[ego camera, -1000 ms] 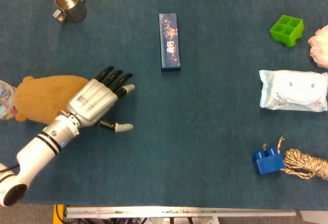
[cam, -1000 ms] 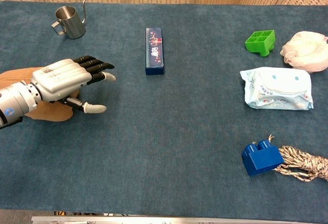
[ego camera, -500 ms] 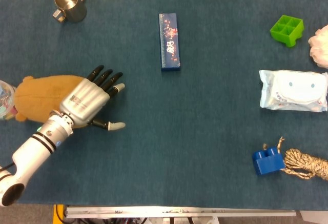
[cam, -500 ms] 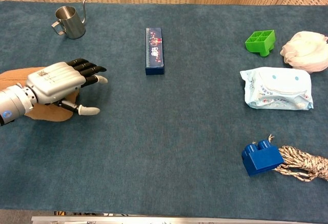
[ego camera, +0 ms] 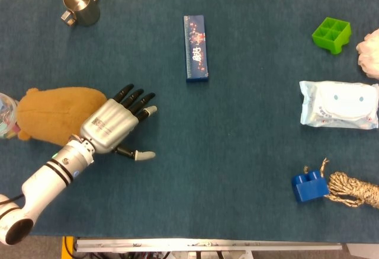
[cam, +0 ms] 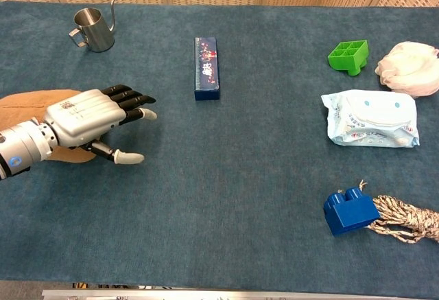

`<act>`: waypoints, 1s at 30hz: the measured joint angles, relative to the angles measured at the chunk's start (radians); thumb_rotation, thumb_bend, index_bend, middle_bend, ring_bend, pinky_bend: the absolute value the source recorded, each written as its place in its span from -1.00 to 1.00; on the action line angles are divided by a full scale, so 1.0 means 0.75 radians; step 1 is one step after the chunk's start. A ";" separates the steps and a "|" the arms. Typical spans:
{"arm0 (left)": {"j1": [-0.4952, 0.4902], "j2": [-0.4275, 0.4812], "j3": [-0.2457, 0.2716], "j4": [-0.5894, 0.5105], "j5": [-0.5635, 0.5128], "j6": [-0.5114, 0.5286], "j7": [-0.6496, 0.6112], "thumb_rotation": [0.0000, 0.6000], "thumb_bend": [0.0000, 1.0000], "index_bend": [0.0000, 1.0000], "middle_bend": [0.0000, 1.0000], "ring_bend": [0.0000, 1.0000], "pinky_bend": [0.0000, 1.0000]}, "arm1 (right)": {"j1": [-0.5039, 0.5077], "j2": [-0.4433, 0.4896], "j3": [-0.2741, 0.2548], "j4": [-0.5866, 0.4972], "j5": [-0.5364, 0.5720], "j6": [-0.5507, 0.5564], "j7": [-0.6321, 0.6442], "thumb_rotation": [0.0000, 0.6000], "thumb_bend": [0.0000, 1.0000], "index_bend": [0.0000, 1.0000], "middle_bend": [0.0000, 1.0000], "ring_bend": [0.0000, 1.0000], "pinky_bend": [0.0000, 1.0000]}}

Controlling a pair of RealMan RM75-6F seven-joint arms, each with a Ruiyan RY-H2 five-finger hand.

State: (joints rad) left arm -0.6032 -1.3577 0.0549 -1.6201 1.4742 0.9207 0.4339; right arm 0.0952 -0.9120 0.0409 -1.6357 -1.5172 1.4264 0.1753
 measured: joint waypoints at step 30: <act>0.004 -0.023 0.029 0.076 -0.016 -0.021 -0.043 -1.00 -0.95 -0.74 -0.92 -0.96 -1.00 | 0.002 -0.018 -0.009 0.011 -0.001 -0.019 0.009 1.00 -0.96 -0.60 -0.38 -0.56 -0.37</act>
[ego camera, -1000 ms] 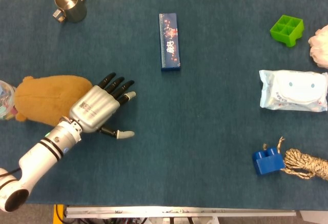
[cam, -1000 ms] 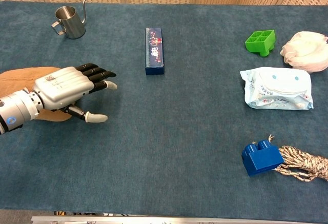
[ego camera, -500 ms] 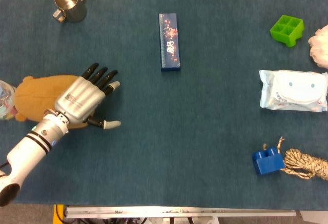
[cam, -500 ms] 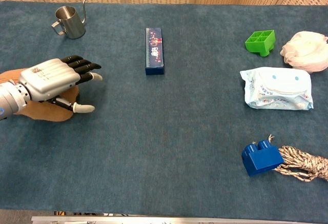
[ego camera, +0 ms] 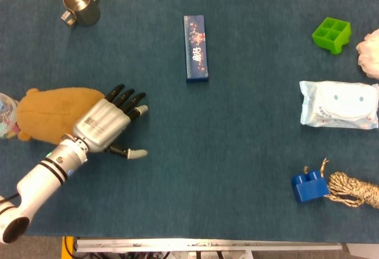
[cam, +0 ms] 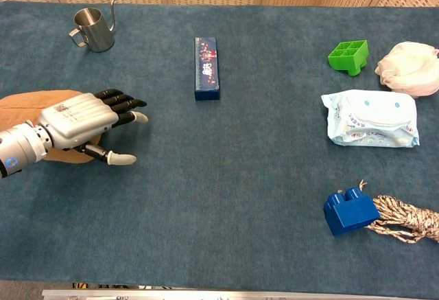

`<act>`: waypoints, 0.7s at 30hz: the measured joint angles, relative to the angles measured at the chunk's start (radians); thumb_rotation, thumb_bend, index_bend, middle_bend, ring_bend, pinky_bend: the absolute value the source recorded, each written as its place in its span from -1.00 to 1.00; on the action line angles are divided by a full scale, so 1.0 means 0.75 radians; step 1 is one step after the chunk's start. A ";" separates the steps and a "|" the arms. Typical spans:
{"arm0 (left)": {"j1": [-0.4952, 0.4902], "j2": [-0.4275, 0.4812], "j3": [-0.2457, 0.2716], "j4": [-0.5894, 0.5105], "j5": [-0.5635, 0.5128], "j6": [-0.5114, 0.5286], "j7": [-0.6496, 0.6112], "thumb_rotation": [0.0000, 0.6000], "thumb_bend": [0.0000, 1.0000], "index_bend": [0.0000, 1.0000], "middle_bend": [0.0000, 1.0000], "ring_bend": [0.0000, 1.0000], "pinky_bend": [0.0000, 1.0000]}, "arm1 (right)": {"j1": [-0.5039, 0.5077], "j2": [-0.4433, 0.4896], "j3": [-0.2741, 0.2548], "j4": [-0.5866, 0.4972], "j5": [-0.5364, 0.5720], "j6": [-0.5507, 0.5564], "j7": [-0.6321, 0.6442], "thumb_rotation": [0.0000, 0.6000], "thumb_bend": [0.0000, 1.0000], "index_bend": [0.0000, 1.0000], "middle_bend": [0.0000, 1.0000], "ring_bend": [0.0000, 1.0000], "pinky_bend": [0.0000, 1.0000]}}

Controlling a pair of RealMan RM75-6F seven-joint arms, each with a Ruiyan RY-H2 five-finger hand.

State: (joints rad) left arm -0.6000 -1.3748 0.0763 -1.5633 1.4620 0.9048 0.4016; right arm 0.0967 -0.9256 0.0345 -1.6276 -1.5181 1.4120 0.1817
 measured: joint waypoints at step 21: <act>0.100 0.233 -0.026 -0.316 -0.001 0.238 -0.128 -0.12 -0.95 -0.74 -0.92 -0.96 -1.00 | 0.006 0.026 0.004 -0.029 0.002 -0.009 -0.011 1.00 -0.96 -0.60 -0.38 -0.56 -0.37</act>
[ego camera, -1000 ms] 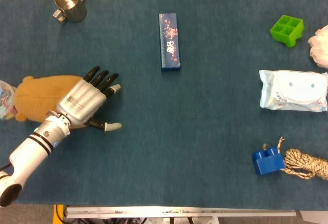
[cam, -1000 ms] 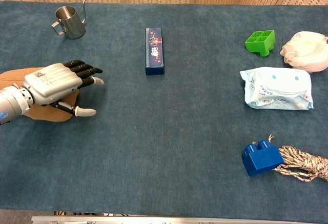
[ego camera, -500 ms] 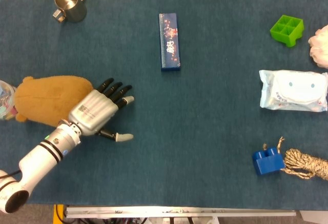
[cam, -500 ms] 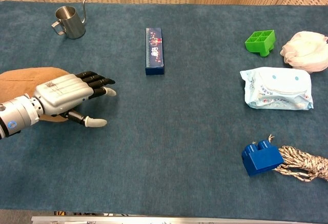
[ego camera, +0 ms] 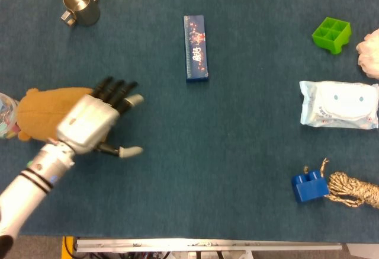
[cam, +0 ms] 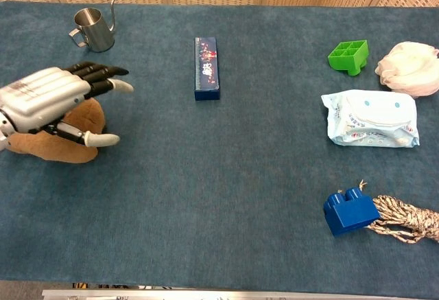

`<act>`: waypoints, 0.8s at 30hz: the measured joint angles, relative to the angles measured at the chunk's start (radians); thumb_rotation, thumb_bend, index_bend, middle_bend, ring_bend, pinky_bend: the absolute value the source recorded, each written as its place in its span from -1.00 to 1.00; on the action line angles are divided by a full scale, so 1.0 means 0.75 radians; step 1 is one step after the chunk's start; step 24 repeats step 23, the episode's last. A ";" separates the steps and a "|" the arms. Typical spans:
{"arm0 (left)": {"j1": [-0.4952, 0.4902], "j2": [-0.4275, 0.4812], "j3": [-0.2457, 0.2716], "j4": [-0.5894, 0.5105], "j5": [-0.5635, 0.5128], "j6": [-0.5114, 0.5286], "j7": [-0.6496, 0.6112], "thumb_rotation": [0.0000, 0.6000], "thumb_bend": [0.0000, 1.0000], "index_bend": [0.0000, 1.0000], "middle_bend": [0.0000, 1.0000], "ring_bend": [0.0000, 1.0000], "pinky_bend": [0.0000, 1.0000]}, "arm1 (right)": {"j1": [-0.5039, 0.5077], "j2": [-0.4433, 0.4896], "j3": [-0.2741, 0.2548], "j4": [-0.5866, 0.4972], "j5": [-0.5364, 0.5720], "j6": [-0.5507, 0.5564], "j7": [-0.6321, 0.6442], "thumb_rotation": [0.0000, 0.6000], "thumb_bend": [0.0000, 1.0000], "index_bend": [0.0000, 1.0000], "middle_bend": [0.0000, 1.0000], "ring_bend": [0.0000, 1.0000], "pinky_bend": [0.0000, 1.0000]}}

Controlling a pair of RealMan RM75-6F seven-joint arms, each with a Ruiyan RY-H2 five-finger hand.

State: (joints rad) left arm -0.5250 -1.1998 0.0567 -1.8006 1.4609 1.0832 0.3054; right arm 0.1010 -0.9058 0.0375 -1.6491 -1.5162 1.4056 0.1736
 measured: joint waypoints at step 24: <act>0.464 0.255 -0.044 0.033 -0.127 0.549 -0.404 1.00 -0.95 -0.74 -0.92 -0.93 -1.00 | 0.079 -0.019 0.009 -0.060 0.008 -0.116 -0.106 1.00 -0.94 -0.60 -0.38 -0.56 -0.37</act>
